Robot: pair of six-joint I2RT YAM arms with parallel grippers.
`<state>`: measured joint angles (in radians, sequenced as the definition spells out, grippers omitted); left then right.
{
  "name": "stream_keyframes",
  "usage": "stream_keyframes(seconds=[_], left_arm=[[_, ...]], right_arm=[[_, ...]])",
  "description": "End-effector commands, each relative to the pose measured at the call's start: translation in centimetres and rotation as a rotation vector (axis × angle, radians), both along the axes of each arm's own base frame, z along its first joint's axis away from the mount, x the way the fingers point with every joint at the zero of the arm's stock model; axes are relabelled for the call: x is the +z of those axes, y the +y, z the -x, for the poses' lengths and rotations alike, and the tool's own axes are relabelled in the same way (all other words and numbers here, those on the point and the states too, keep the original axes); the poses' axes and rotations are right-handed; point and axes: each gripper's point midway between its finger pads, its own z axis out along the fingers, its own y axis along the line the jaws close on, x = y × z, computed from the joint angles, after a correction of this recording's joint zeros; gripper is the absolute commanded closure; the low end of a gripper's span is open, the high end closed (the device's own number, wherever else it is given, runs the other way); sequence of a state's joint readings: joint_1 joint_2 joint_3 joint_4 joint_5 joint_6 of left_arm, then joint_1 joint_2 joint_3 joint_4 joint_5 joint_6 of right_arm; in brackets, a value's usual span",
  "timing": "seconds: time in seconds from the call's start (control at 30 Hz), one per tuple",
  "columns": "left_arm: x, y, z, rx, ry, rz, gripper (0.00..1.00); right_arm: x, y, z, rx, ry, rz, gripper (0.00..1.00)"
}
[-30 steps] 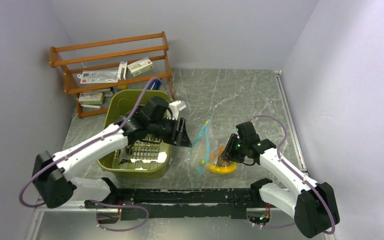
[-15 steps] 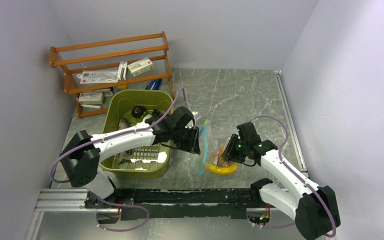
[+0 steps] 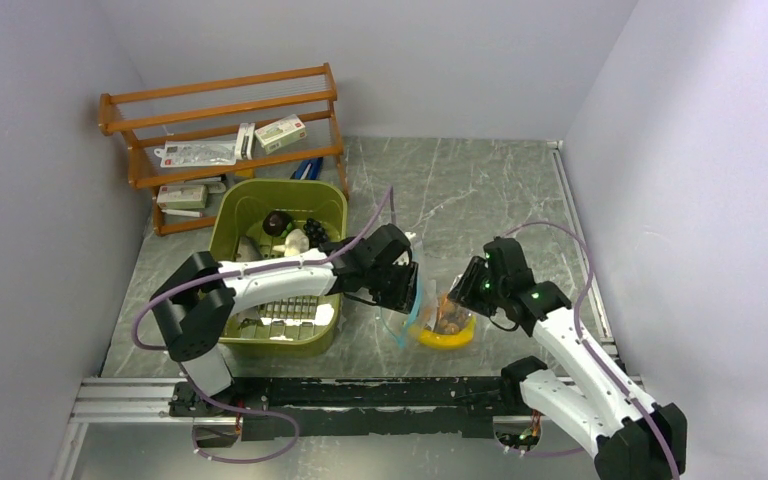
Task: Open the zip-top bag and remove the fake food
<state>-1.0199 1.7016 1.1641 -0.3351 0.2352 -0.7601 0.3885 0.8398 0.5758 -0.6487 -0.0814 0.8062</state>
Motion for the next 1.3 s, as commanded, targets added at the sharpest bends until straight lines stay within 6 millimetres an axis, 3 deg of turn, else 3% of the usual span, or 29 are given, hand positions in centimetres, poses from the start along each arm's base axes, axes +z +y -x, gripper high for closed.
stream_keyframes(seconds=[0.0, 0.17, 0.27, 0.37, 0.57, 0.7, 0.9, 1.07, 1.13, 1.27], left_arm=[[-1.2, -0.3, -0.7, 0.016, -0.038, -0.004, 0.56], [-2.8, -0.7, -0.5, 0.009, -0.010, -0.002, 0.53], [-2.3, -2.1, -0.6, -0.018, -0.019, 0.063, 0.51], [-1.6, -3.4, -0.7, -0.049, -0.039, 0.150, 0.43], [-4.0, -3.6, -0.6, -0.074, -0.033, 0.118, 0.39], [-5.4, -3.2, -1.2, -0.129, -0.143, 0.088, 0.38], [-4.9, -4.2, -2.2, -0.182, -0.220, 0.106, 0.32], [-6.1, -4.5, -2.7, -0.131, -0.183, 0.078, 0.38], [-5.9, -4.7, -2.5, -0.111, -0.175, 0.120, 0.42], [-2.4, -7.0, -0.4, -0.231, -0.182, 0.384, 0.44]], right_arm=[[-0.5, -3.5, 0.4, -0.151, 0.051, 0.157, 0.61], [-2.8, -4.0, 1.3, -0.225, 0.150, 0.172, 0.66], [-4.2, -2.9, 1.5, -0.187, 0.175, 0.132, 0.70], [-5.2, -2.3, 1.7, -0.146, 0.189, 0.117, 0.73], [-6.0, -2.1, 2.1, -0.095, 0.196, 0.116, 0.73], [-6.3, -2.1, 2.3, -0.086, 0.195, 0.120, 0.73], [-6.5, -2.0, 2.5, -0.071, 0.198, 0.112, 0.73], [-6.0, -2.3, 2.5, -0.083, 0.187, 0.124, 0.73], [-5.6, -2.5, 2.3, -0.095, 0.171, 0.127, 0.73], [-5.4, -2.0, 2.0, -0.090, 0.142, 0.094, 0.73]])
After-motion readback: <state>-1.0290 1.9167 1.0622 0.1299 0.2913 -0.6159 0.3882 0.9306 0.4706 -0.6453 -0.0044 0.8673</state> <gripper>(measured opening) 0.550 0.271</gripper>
